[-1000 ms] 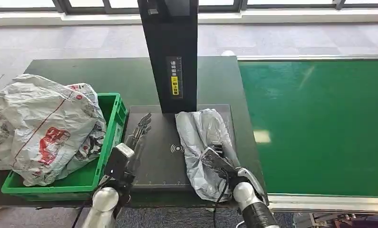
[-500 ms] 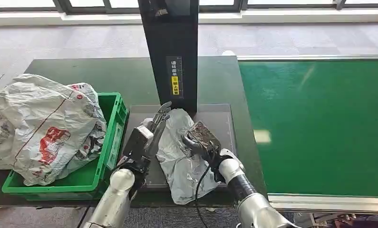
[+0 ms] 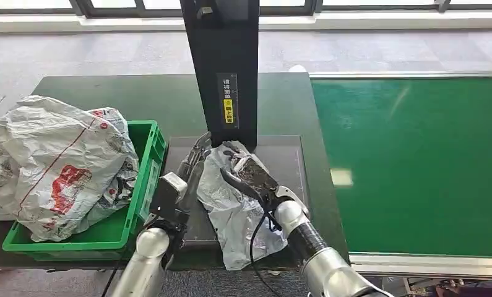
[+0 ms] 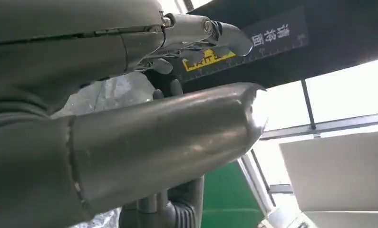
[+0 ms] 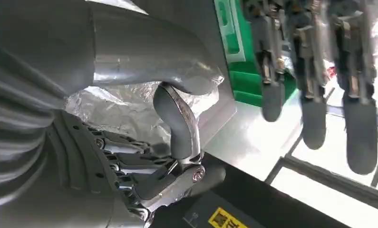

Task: Moved the parcel from conveyor to table for the left to box.

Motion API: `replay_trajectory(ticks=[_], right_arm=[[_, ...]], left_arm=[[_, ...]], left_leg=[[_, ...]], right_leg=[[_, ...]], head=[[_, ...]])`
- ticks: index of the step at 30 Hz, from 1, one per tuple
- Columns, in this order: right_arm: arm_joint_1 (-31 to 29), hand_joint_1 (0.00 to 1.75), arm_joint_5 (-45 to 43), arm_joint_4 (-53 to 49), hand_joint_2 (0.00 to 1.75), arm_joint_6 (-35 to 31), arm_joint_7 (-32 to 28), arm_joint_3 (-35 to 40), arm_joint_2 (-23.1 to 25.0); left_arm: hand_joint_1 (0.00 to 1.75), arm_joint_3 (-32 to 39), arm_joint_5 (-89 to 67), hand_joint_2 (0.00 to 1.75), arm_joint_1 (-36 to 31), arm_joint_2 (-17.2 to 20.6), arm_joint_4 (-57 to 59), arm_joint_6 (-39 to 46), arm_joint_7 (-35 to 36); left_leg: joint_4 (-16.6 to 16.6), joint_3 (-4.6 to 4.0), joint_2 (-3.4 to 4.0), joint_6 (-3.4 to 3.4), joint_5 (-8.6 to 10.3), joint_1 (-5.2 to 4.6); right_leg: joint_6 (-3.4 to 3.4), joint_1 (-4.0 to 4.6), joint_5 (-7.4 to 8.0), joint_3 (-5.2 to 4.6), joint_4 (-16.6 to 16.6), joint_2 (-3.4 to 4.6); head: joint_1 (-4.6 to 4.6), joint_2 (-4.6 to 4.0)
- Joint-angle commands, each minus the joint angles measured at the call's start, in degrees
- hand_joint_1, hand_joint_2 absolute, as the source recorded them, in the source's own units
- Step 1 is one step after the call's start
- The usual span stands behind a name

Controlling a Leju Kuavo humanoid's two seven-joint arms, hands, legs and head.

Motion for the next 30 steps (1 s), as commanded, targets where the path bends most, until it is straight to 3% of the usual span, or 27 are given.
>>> replay_trajectory(ticks=[1,3,8,10,12,16,17,30], right_arm=[[22.0,0.00,3.8,-42.5,1.75,-1.5,-1.4,2.1,-7.5],[25.6,0.00,3.9,-49.1,1.75,-0.7,-1.7,1.6,-8.7],[26.7,0.00,4.2,-49.9,1.75,-1.0,-3.1,1.6,-8.7],[30.4,0.00,4.3,-54.6,1.75,-3.4,-6.0,1.4,-8.9],[32.2,0.00,3.9,-57.9,1.75,-3.7,-6.3,1.6,-9.3],[33.3,0.00,1.9,-60.7,1.75,-3.5,-7.8,1.4,-9.4],[33.2,0.00,1.2,-62.4,1.75,-4.5,-7.8,1.7,-9.7],[33.4,0.00,0.2,-63.4,1.75,-5.3,-7.8,2.1,-10.3]], left_arm=[[0.00,3.7,0.3,0.00,7.4,0.2,-13.7,11.4,-0.4],[0.00,2.8,0.3,0.00,9.3,0.6,-15.5,14.3,1.1],[0.00,3.0,0.6,0.00,9.8,0.3,-15.8,17.7,0.9],[0.00,3.0,-3.1,0.00,11.0,0.3,-18.0,29.1,1.2],[0.00,1.8,-7.1,0.00,11.5,1.3,-18.7,32.6,2.5],[0.00,-0.7,-11.3,0.00,10.5,3.3,-17.0,30.7,4.1],[0.00,-2.1,-13.2,0.00,9.7,4.5,-15.2,26.7,4.9],[0.00,-1.4,-15.4,0.00,9.4,3.9,-13.0,25.3,4.3]], left_leg=[[0.0,0.07,-0.23,0.08,-0.07,0.05],[0.0,-0.03,-0.24,0.07,-0.06,0.00],[0.0,-0.03,-0.25,0.12,-0.28,0.00],[0.0,-0.01,-0.28,0.12,-0.25,0.00],[0.0,0.02,-0.33,0.14,-0.30,0.03],[0.0,0.02,-0.28,0.11,-0.27,-0.01],[0.0,0.03,-0.31,0.13,-0.28,0.00],[0.0,0.10,-0.19,0.14,-0.27,0.01]], right_leg=[[0.04,0.06,-0.12,0.20,-0.1,-0.28],[0.06,0.01,-0.15,0.06,0.0,-0.24],[0.12,0.02,-0.26,0.09,0.0,-0.29],[0.12,0.01,-0.27,0.11,0.0,-0.31],[0.12,0.05,-0.32,0.19,-0.1,-0.40],[0.11,0.00,-0.29,0.13,-0.1,-0.37],[0.11,0.01,-0.31,0.18,-0.1,-0.42],[0.11,0.03,-0.26,0.22,-0.1,-0.34]], head=[[0.00,-0.02],[0.00,-0.02],[0.02,-0.02],[0.00,-0.02],[0.00,0.00],[0.00,0.00],[0.00,-0.02],[0.00,-0.02]])
